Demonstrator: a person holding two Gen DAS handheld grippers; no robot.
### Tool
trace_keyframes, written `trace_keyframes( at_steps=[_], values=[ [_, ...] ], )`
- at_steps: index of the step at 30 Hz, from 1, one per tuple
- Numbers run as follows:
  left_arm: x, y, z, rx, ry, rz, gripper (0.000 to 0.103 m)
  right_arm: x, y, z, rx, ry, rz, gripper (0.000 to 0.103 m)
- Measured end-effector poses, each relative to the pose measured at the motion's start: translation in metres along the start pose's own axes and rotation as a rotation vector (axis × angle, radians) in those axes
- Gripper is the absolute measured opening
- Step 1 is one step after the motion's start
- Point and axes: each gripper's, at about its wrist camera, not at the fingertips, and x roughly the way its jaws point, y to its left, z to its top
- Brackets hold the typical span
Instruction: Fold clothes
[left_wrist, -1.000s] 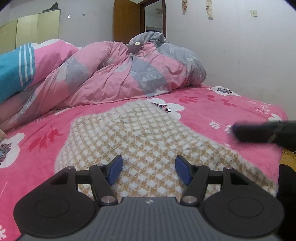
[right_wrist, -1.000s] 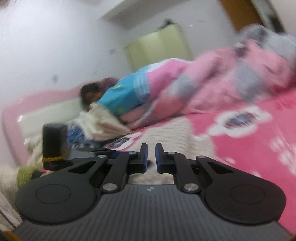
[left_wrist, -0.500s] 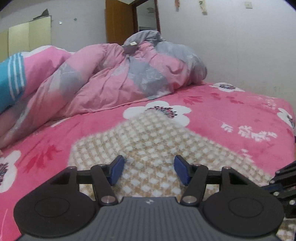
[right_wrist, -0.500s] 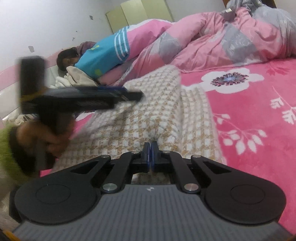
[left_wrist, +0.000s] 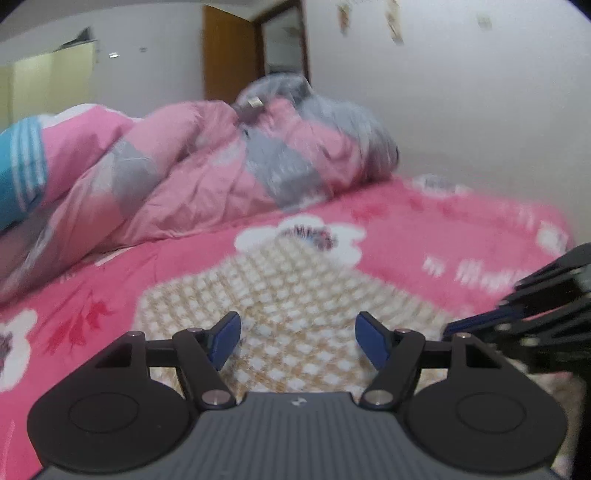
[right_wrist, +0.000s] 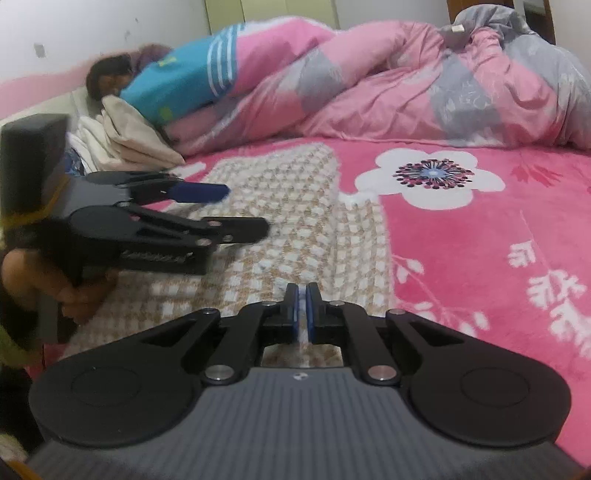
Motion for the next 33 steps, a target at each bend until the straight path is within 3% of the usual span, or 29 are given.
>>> trace_keyframes(
  at_steps=[2, 7, 10, 12, 14, 16, 18, 20, 22, 24, 26, 27, 29, 31, 33],
  values=[
    [-0.019, 0.002, -0.001, -0.056, -0.036, -0.009, 0.071, -0.002, 0.003, 0.021, -0.033, -0.012, -0.008, 0.005],
    [-0.02, -0.008, -0.032, -0.078, 0.027, 0.033, 0.067, -0.001, 0.01, 0.084, -0.096, -0.111, 0.001, 0.005],
    [-0.021, -0.015, -0.04, -0.033, -0.011, 0.052, 0.068, 0.037, 0.011, 0.108, -0.081, -0.12, 0.064, 0.005],
    [-0.02, -0.011, -0.041, -0.05, -0.01, 0.025, 0.067, 0.074, 0.008, 0.105, -0.068, -0.043, 0.058, 0.004],
    [-0.018, -0.011, -0.041, -0.049, -0.011, 0.012, 0.067, 0.12, 0.001, 0.078, -0.101, 0.126, -0.025, 0.002],
    [-0.017, -0.012, -0.042, -0.036, -0.014, 0.009, 0.068, 0.132, -0.01, 0.059, -0.052, 0.13, -0.007, 0.0],
    [-0.017, -0.012, -0.044, -0.042, -0.019, 0.003, 0.068, 0.126, -0.01, 0.073, -0.033, 0.159, -0.02, 0.0],
    [-0.017, -0.009, -0.046, -0.056, -0.024, -0.006, 0.068, 0.12, 0.004, 0.09, -0.096, 0.169, -0.063, 0.001],
    [-0.018, -0.01, -0.047, -0.057, -0.027, -0.007, 0.068, 0.107, 0.014, 0.108, -0.123, 0.101, -0.083, 0.004],
    [-0.018, -0.011, -0.048, -0.055, -0.027, -0.006, 0.068, 0.099, 0.022, 0.121, -0.121, 0.037, -0.049, 0.004],
    [-0.018, -0.01, -0.048, -0.058, -0.028, -0.009, 0.068, 0.102, 0.023, 0.122, -0.111, 0.035, -0.007, 0.004],
    [-0.018, -0.009, -0.048, -0.059, -0.027, -0.011, 0.068, 0.106, 0.024, 0.12, -0.107, 0.042, 0.01, 0.004],
    [-0.016, -0.009, -0.048, -0.064, -0.008, -0.036, 0.068, 0.132, 0.019, 0.093, -0.108, 0.147, -0.008, 0.001],
    [-0.021, -0.011, -0.045, -0.048, -0.02, -0.031, 0.068, 0.147, 0.009, 0.064, -0.12, 0.144, -0.039, 0.0],
    [-0.027, -0.004, -0.039, -0.068, -0.033, -0.056, 0.068, 0.142, -0.004, 0.071, -0.029, 0.146, -0.005, 0.0]
  ],
)
